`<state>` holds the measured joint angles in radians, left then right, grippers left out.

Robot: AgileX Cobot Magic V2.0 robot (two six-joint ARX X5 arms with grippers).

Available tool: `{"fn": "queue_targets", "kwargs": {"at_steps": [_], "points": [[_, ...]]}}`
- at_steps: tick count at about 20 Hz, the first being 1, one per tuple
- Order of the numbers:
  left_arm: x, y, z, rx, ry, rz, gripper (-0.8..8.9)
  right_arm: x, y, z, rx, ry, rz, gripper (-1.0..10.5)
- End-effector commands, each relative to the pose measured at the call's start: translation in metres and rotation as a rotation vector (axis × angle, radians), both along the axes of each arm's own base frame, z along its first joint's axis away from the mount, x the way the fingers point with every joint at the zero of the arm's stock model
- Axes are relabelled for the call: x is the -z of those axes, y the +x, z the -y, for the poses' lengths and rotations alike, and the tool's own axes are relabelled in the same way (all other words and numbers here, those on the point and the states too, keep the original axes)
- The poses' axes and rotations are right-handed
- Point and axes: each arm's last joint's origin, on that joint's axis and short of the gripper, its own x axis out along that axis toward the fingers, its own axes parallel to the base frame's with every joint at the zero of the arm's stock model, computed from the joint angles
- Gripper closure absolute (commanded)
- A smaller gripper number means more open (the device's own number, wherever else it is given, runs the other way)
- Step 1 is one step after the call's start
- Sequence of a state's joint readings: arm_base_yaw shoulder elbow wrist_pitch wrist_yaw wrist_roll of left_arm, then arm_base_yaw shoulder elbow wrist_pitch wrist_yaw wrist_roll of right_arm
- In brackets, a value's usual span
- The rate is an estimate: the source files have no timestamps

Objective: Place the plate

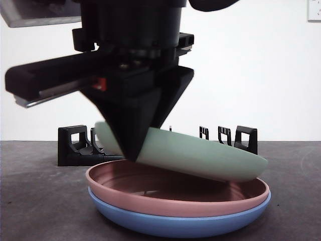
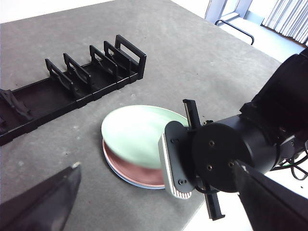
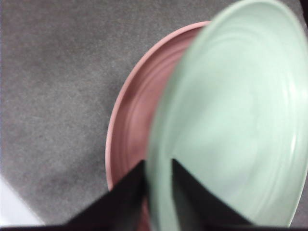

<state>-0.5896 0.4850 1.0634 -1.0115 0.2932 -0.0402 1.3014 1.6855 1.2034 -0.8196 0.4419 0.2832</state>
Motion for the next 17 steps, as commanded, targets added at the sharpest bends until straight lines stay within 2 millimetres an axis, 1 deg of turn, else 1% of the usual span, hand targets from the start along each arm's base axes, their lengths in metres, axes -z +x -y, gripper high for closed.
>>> {"fn": "queue_targets", "kwargs": {"at_steps": [1, 3, 4, 7, 9, 11, 12, 15, 17], "points": [[-0.007, -0.001, 0.000, 0.012, -0.010, 0.035, 3.15, 0.002, -0.003, -0.005, 0.033, 0.015, -0.002, 6.5], [-0.007, -0.001, 0.000, 0.012, -0.009, 0.035, 3.15, -0.004, -0.003, -0.005, 0.039, 0.037, -0.002, 5.3], [-0.007, -0.001, 0.000, 0.012, -0.009, 0.035, 3.15, -0.010, -0.003, -0.005, 0.041, 0.057, 0.001, 5.0], [-0.007, -0.001, 0.000, 0.012, -0.011, 0.037, 3.15, -0.042, 0.000, -0.001, 0.056, 0.126, 0.017, 4.9], [-0.007, -0.001, 0.000, 0.011, -0.011, 0.037, 3.15, -0.065, 0.003, 0.010, 0.073, 0.154, 0.022, 4.7], [-0.007, -0.001, 0.000, 0.007, -0.018, 0.027, 3.15, -0.084, 0.008, 0.028, 0.083, 0.212, -0.027, 4.4], [-0.007, -0.001, 0.000, 0.004, -0.022, 0.023, 3.15, -0.095, 0.013, 0.040, 0.095, 0.252, -0.047, 4.3], [-0.007, -0.001, 0.000, -0.007, -0.038, 0.002, 3.15, -0.123, 0.025, 0.074, 0.136, 0.338, -0.028, 4.3], [-0.007, -0.001, 0.000, -0.016, -0.052, -0.016, 3.15, -0.138, 0.031, 0.102, 0.174, 0.366, -0.001, 4.3]]}}
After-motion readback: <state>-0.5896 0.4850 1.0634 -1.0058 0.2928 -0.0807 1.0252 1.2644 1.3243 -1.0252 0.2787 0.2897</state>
